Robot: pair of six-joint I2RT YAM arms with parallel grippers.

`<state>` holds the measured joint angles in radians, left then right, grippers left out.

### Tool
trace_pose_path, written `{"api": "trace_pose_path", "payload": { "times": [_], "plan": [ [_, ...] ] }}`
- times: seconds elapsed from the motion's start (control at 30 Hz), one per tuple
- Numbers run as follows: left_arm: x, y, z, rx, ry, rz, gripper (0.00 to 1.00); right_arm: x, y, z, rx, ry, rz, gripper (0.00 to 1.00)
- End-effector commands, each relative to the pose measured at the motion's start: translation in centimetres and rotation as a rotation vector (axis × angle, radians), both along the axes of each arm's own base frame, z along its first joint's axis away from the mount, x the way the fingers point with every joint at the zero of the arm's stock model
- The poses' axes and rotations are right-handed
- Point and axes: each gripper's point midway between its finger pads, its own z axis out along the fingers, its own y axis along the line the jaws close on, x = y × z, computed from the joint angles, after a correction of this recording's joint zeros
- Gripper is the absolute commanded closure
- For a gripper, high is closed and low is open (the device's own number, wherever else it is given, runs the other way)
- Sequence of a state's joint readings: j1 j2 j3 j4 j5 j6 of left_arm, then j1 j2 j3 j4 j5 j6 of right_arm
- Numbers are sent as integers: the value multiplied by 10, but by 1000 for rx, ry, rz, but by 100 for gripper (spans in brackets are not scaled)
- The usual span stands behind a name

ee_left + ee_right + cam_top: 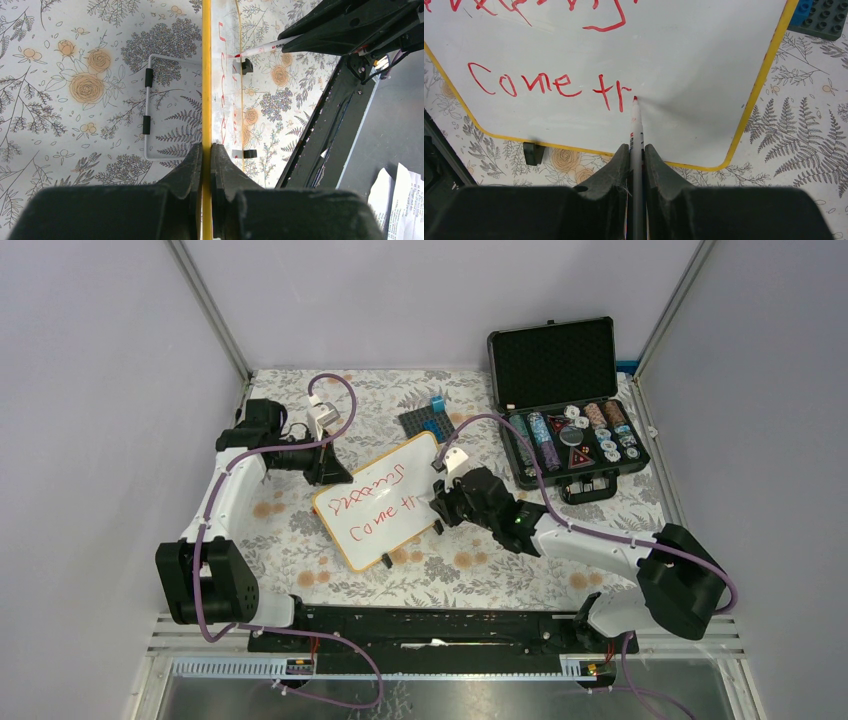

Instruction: Write a sentence on the whiteboard

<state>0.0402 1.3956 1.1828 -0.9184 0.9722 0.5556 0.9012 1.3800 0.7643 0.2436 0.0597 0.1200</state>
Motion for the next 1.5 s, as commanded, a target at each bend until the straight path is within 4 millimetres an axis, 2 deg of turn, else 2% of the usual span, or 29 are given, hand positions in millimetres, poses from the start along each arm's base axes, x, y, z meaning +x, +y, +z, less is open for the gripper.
{"api": "trace_pose_path", "payload": {
  "times": [0.0, 0.5, 1.13, 1.47],
  "plan": [
    [-3, -3, -4, 16, -11, -29, 100, 13, 9, 23, 40, -54, -5, 100],
    [-2, -3, -5, 23, -11, -26, 100, 20, 0, 19, 27, -51, -58, 100],
    [-3, -3, -6, 23, -8, -26, 100, 4, -7, -6, 17, 14, -35, 100],
    [-3, -2, -7, 24, -8, -26, 100, 5, -9, -3, 19, 7, -44, 100]
  ]
}}
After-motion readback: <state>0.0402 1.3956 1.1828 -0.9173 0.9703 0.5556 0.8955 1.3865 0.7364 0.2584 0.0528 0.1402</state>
